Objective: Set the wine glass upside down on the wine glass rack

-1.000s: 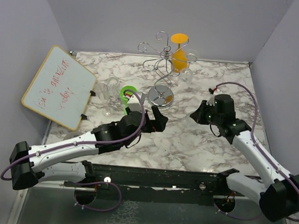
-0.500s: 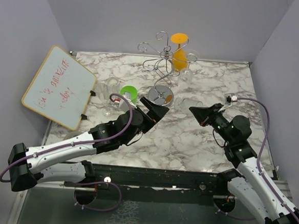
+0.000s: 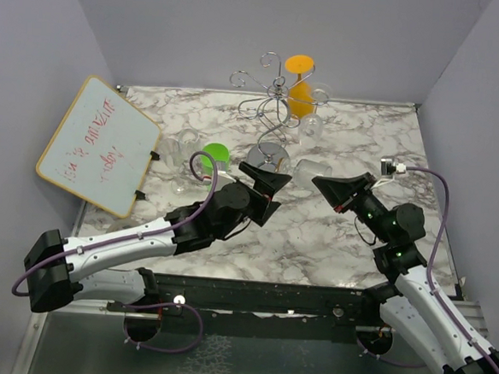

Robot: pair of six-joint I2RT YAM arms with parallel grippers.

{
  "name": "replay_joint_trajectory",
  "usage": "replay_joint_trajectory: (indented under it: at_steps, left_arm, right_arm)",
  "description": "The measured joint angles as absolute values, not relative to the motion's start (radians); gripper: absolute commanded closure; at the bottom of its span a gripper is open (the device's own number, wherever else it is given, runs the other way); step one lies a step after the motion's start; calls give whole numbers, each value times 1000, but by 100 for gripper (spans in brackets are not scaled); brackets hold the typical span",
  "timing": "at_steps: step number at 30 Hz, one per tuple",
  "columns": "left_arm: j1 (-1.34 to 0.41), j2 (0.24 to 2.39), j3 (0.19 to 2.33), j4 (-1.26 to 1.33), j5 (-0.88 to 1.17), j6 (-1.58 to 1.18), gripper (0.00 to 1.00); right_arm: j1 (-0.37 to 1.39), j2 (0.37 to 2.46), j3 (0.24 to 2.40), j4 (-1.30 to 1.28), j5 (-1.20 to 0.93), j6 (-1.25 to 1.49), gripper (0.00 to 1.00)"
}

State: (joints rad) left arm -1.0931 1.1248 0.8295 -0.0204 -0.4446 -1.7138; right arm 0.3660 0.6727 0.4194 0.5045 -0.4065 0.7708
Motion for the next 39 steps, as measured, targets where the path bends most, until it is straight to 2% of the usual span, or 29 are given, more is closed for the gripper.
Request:
replay_joint_trajectory:
  at_steps: [17, 23, 26, 28, 34, 37, 39]
  left_arm:
    - [-1093, 1283, 917, 151, -466, -1750, 1]
    - [-1093, 1352, 942, 200, -464, -1754, 4]
    - [-1087, 1375, 948, 214, -464, -1765, 13]
    - [-1085, 1379, 954, 222, -464, -1771, 25]
    - [-1080, 1381, 970, 238, -465, -1759, 47]
    - [-1080, 1381, 973, 251, -466, -1725, 55]
    - [-1080, 1381, 973, 260, -466, -1702, 57]
  right_arm:
    - [440, 709, 419, 545, -410, 767, 99]
    - [446, 720, 419, 578, -417, 777, 99]
    - [446, 720, 419, 588, -422, 778, 99]
    - [446, 719, 419, 590, -426, 778, 99]
    - [446, 715, 419, 622, -427, 777, 99]
    - [446, 715, 419, 633, -427, 778, 99]
    - [446, 715, 419, 635, -427, 779, 93]
